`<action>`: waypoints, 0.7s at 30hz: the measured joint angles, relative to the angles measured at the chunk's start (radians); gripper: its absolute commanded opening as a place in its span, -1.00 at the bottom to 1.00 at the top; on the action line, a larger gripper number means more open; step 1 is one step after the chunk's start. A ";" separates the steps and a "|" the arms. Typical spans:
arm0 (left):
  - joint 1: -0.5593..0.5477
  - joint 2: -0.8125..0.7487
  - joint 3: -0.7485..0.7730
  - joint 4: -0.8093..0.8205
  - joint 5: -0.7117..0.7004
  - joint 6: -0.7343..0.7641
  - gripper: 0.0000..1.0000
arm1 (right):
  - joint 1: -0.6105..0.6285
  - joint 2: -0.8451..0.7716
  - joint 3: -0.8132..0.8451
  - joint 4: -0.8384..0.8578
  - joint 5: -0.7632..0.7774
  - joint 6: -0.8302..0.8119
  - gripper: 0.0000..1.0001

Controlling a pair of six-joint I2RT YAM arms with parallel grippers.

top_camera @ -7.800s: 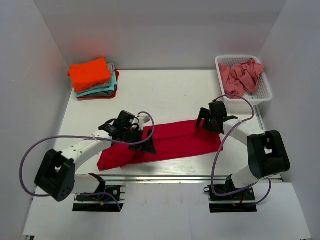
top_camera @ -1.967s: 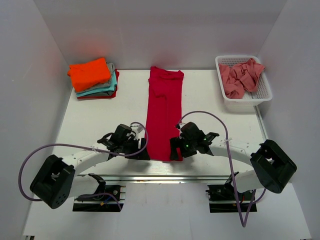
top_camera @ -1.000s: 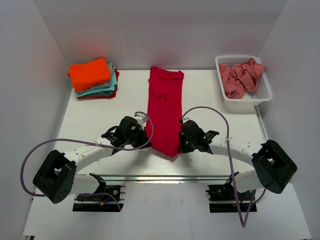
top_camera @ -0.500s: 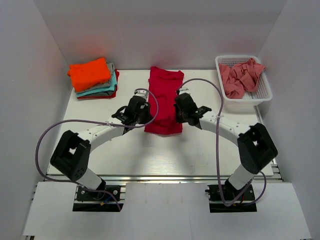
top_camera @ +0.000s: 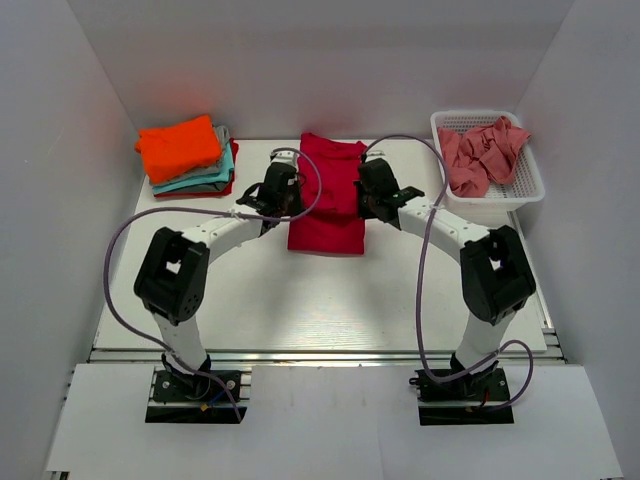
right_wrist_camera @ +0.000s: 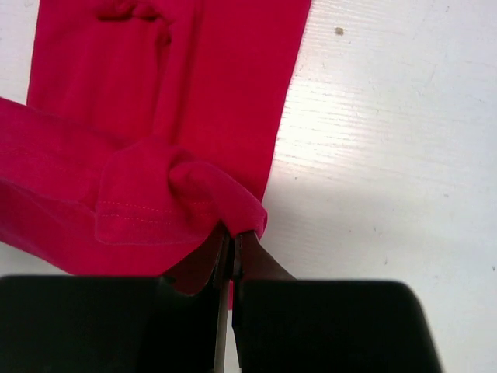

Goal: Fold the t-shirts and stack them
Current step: Fold the folded rectangular tshirt in 1/3 of the way

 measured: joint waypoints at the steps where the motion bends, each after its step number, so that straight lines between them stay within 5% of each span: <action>1: 0.004 0.019 0.011 0.003 0.004 0.004 -1.00 | -0.006 0.010 0.008 0.000 -0.007 -0.005 -1.00; 9: 0.036 0.138 0.113 0.007 0.039 0.014 -1.00 | -0.051 0.133 0.106 0.010 -0.089 -0.037 -1.00; 11: 0.046 0.164 0.136 0.006 0.041 0.018 -0.52 | -0.064 0.179 0.141 0.017 -0.108 -0.040 -0.88; 12: 0.051 0.182 0.155 0.005 0.042 0.025 -0.06 | -0.070 0.199 0.155 0.021 -0.110 -0.042 -0.60; 14: 0.067 0.238 0.229 -0.016 0.045 0.040 0.41 | -0.087 0.246 0.199 0.014 -0.106 -0.037 -0.15; 15: 0.077 0.292 0.316 -0.048 0.043 0.043 0.95 | -0.097 0.274 0.234 0.010 -0.104 -0.035 0.28; 18: 0.115 0.430 0.548 -0.069 0.060 0.071 1.00 | -0.134 0.359 0.390 -0.012 -0.113 -0.039 0.55; 21: 0.148 0.438 0.585 -0.057 0.082 0.094 1.00 | -0.167 0.386 0.505 -0.011 -0.152 -0.048 0.64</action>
